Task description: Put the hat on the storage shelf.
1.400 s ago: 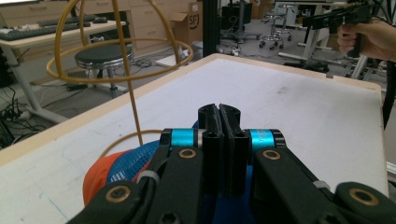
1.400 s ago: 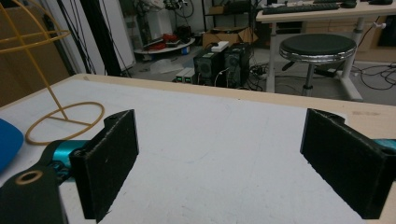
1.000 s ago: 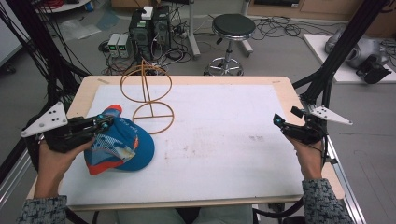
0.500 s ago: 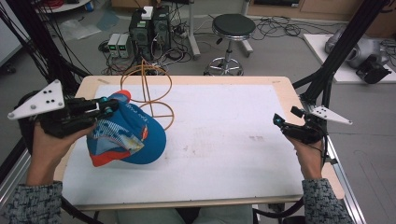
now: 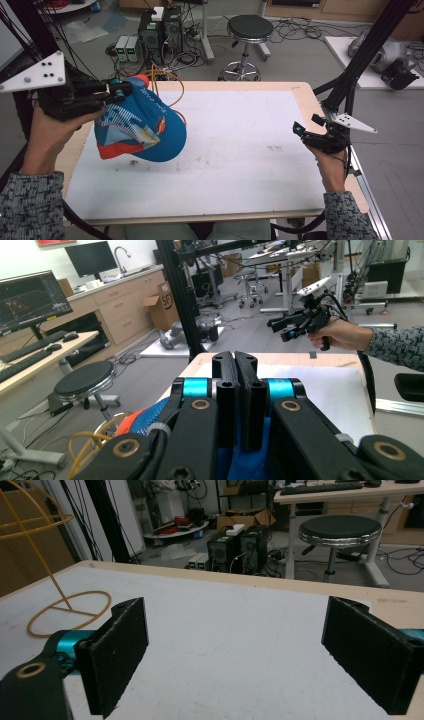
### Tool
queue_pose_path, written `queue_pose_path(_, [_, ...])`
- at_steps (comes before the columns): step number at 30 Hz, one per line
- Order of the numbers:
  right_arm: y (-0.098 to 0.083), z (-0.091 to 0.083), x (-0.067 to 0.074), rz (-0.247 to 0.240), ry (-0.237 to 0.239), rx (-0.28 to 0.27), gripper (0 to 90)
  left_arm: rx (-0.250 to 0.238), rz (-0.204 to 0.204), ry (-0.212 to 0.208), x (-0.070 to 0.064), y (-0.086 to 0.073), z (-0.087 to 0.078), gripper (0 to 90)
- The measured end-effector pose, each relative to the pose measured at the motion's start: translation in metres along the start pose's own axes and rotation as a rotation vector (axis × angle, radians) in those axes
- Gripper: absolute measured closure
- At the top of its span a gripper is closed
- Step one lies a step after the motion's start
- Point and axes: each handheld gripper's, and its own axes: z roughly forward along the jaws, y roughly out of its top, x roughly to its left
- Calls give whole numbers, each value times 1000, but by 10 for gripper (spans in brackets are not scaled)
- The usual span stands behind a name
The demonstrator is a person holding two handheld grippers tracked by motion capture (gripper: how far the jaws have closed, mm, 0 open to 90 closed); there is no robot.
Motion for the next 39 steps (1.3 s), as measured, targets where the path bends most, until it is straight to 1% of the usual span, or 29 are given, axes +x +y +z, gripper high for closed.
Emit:
queue_pose_path(4, [0, 0, -1, -3, -1, 0, 106, 5, 16, -5, 4, 12, 6, 875])
queue_pose_path(5, [0, 0, 0, -2, 1, 1, 106, 5, 23, -14, 5, 18, 8, 875])
queue_pose_path(6, [0, 0, 0, -5, 1, 2, 106, 5, 23, -14, 5, 18, 8, 875])
queue_pose_path(11, [0, 1, 0, -8, 1, 7, 106, -3, 35, -27, 9, 33, 17, 875])
queue_pose_path(14, [-1, 1, 1, -5, 4, 9, 105, -8, 40, -33, 15, 42, 22, 875])
queue_pose_path(16, [0, 1, 1, -6, 3, 10, 106, -9, 43, -43, 19, 48, 26, 875])
queue_pose_path(20, [-1, 1, 0, -8, 6, 12, 106, -15, 42, -46, 30, 55, 34, 875])
queue_pose_path(22, [-1, 1, 0, -4, 7, 16, 106, -8, 45, -40, 36, 58, 39, 875])
queue_pose_path(25, [-1, 1, 0, -8, 9, 11, 106, 14, 56, -39, 44, 60, 47, 875])
queue_pose_path(26, [-1, 2, 0, -7, 11, 13, 106, 24, 55, -26, 49, 60, 52, 875])
queue_pose_path(27, [-1, 2, 0, -7, 13, 15, 106, 24, 55, -26, 49, 60, 52, 875])
queue_pose_path(28, [-1, 2, 0, -7, 13, 15, 106, 30, 58, -18, 52, 60, 54, 875])
queue_pose_path(30, [-1, 1, -1, -1, 16, 16, 106, 33, 54, -8, 58, 59, 59, 875])
queue_pose_path(31, [-1, 1, -2, -6, 13, 12, 106, 34, 55, -3, 61, 58, 61, 875])
queue_pose_path(33, [-1, 0, -2, -2, 13, 13, 106, 20, 41, -2, 68, 55, 64, 875])
queue_pose_path(35, [-1, 0, -3, 2, 14, 11, 106, 25, 41, 22, 74, 52, 68, 875])
queue_pose_path(36, [-1, 0, -3, 1, 12, 12, 106, 32, 39, 27, 77, 50, 69, 875])
queue_pose_path(39, [-1, 0, -3, -2, 13, 11, 106, 67, 27, 53, 86, 43, 73, 875])
